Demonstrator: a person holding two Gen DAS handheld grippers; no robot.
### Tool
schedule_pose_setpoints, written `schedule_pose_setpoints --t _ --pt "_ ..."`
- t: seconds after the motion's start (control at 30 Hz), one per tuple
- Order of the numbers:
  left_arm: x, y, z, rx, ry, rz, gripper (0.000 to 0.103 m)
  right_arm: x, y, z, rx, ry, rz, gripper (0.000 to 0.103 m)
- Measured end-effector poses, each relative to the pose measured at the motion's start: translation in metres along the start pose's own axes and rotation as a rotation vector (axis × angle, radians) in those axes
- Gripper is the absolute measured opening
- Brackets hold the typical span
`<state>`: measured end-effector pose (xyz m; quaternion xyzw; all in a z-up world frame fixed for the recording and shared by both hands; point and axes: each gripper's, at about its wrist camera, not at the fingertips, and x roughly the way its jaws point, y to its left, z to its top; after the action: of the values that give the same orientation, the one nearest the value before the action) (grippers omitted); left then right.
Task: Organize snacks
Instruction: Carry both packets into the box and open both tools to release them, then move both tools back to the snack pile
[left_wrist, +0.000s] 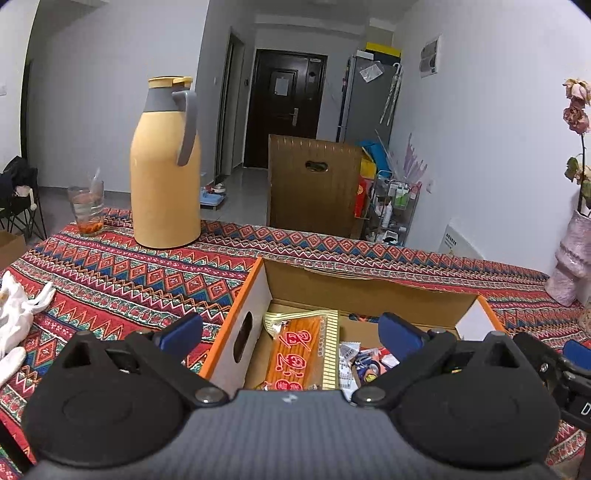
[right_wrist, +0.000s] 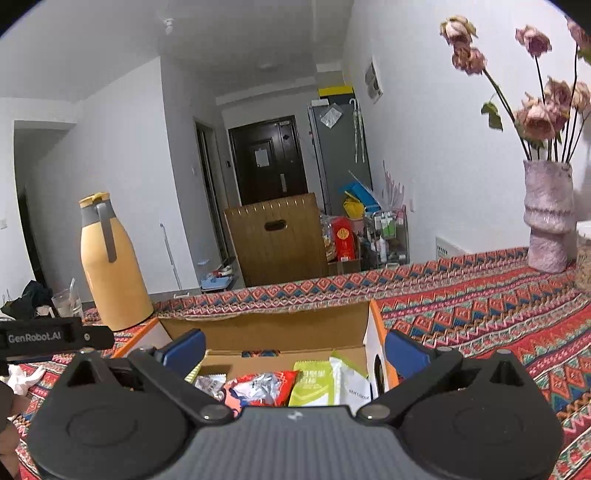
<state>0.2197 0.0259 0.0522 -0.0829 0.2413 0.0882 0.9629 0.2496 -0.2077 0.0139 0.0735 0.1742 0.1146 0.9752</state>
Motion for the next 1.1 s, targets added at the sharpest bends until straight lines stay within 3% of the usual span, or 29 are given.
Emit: schedule_pose_setpoints --t 0.47,1.1 --pt "-0.045 0.010 -0.023 0.045 0.041 -0.023 0.103 -0.057 0.005 -0.016 -0.025 0.020 0.005 0.103" --pt "-0.078 0.046 -0.109 0.077 0.168 -0.016 0.103 -0.117 0.010 -0.078 -0.020 0.132 0.019 0.103"
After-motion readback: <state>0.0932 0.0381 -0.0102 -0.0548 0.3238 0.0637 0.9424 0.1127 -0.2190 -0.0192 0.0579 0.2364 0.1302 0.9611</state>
